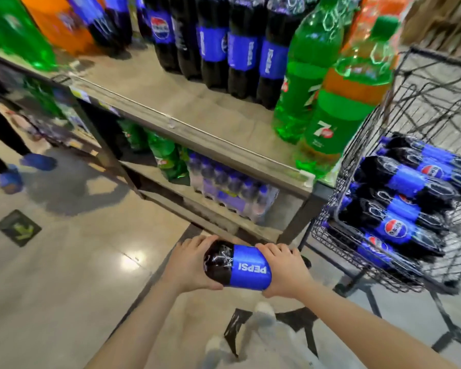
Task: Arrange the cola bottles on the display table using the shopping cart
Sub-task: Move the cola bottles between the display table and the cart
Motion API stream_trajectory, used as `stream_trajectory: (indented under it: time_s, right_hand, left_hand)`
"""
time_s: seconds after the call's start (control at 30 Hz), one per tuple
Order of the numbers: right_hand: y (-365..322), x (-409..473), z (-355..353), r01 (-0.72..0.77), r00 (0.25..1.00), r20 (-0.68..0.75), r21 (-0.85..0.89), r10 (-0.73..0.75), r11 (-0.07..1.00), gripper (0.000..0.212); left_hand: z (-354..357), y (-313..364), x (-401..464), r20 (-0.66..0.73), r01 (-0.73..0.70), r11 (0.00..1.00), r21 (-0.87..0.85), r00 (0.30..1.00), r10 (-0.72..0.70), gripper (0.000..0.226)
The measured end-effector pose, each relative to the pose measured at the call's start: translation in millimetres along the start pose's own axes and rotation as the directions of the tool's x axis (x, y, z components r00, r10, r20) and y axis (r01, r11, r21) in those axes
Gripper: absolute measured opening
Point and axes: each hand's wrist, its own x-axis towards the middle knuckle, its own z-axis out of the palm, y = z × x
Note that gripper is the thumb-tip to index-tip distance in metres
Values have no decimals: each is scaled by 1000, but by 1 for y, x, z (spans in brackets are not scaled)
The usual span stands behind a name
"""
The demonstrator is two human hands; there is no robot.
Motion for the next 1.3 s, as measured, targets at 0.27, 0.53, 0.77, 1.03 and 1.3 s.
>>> stream_trajectory:
  time_s: [0.27, 0.53, 0.77, 1.03, 1.3]
  right_hand:
    - [-37, 79, -20, 32, 999, 21, -22, -32, 999, 106]
    - [-65, 171, -48, -30, 1000, -1, 37, 30, 999, 108]
    - [-84, 218, -67, -108, 994, -2, 74, 108, 991, 108]
    - [-122, 227, -97, -280, 950, -102, 147, 296, 949, 105]
    - [-168, 226, -145, -528, 726, -411, 180, 551, 830, 108]
  left_hand:
    - [-28, -69, 28, -14, 58, 998, -18, 998, -58, 112]
    - [-86, -141, 102, 9, -22, 997, 71, 1000, 22, 113]
    - [-119, -181, 145, 24, -97, 993, 73, 995, 95, 112]
    - [-171, -212, 187, 37, -348, 924, 159, 937, 346, 108]
    - [-268, -206, 242, -28, -626, 712, 319, 744, 667, 108]
